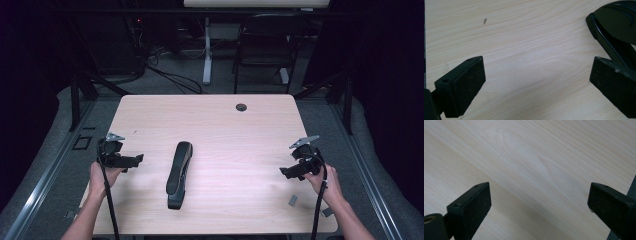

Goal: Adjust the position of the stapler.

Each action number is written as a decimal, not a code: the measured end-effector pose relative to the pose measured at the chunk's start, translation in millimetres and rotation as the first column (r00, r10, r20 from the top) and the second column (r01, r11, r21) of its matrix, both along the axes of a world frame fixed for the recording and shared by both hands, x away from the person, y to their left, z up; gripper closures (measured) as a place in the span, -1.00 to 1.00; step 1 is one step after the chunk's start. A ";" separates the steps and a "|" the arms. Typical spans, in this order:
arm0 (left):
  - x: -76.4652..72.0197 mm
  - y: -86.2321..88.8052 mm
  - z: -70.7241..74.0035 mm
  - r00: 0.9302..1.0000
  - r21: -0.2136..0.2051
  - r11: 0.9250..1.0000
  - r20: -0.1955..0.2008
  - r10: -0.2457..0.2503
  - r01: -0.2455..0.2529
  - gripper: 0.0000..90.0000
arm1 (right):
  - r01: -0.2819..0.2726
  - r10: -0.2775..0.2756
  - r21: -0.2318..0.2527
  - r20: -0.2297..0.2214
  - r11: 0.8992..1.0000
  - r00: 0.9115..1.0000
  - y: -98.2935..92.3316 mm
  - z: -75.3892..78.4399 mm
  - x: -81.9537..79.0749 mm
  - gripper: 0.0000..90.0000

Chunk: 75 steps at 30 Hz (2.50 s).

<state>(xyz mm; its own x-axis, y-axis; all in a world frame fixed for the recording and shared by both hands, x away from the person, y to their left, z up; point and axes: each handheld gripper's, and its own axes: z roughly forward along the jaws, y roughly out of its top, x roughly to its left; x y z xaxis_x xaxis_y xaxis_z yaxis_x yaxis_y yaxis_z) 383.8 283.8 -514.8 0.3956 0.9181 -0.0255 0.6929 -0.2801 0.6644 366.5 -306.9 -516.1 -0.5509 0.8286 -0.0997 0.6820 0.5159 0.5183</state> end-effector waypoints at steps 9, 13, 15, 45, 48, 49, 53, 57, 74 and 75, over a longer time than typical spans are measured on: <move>0.1 -2.8 2.8 1.000 -0.007 1.000 -0.016 -0.006 0.006 -0.99 | 0.001 -0.001 -0.004 -0.009 1.000 1.000 1.1 -1.4 1.1 -0.87; -2.3 -6.4 7.1 0.999 -0.035 0.999 -0.031 0.007 -0.008 -1.00 | 0.000 0.000 -0.004 -0.004 1.000 1.000 2.9 -0.2 -0.6 -0.85; -4.7 -9.4 9.3 0.999 -0.045 0.999 -0.038 -0.007 0.006 -1.00 | 0.003 -0.003 0.006 -0.007 1.000 1.000 2.7 -0.7 -0.3 -0.85; -45.0 -73.5 16.3 0.889 -0.093 0.902 -0.156 -0.431 0.421 0.88 | 0.011 -0.011 -0.026 -0.028 1.000 1.000 4.0 -4.9 1.7 -0.72; -46.1 -80.7 15.7 0.872 -0.089 0.888 -0.168 -0.461 0.452 1.00 | 0.016 -0.017 -0.033 -0.026 0.999 1.000 4.1 -5.6 2.4 -0.71; -46.9 -82.5 15.2 0.868 -0.098 0.885 -0.170 -0.466 0.455 1.00 | 0.018 -0.019 -0.032 -0.026 0.999 0.999 4.6 -5.7 2.2 -0.71; -48.4 -86.9 14.0 0.853 -0.103 0.873 -0.184 -0.488 0.477 1.00 | 0.022 -0.023 -0.030 -0.030 0.999 0.999 4.3 -5.1 1.0 -0.71; -46.8 -85.9 13.6 0.855 -0.123 0.874 -0.184 -0.485 0.470 1.00 | 0.031 -0.032 -0.023 -0.032 0.999 0.999 3.6 -6.3 1.2 -0.71; -48.0 -93.0 11.1 0.844 -0.143 0.866 -0.195 -0.499 0.479 1.00 | 0.022 -0.024 -0.043 -0.044 0.999 0.999 3.7 -6.9 1.5 -0.71; -48.4 -94.0 11.1 0.843 -0.143 0.865 -0.196 -0.501 0.481 1.00 | 0.024 -0.026 -0.042 -0.041 0.999 0.999 3.8 -6.9 1.2 -0.71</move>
<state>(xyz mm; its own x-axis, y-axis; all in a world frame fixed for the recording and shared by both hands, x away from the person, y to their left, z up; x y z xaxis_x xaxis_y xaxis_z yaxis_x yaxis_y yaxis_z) 335.4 189.9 -503.7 0.7687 0.5954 -0.2336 0.6097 -0.5719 0.5488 367.8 -303.1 -523.0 -0.5345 0.8377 -0.1117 0.7156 0.5190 0.4675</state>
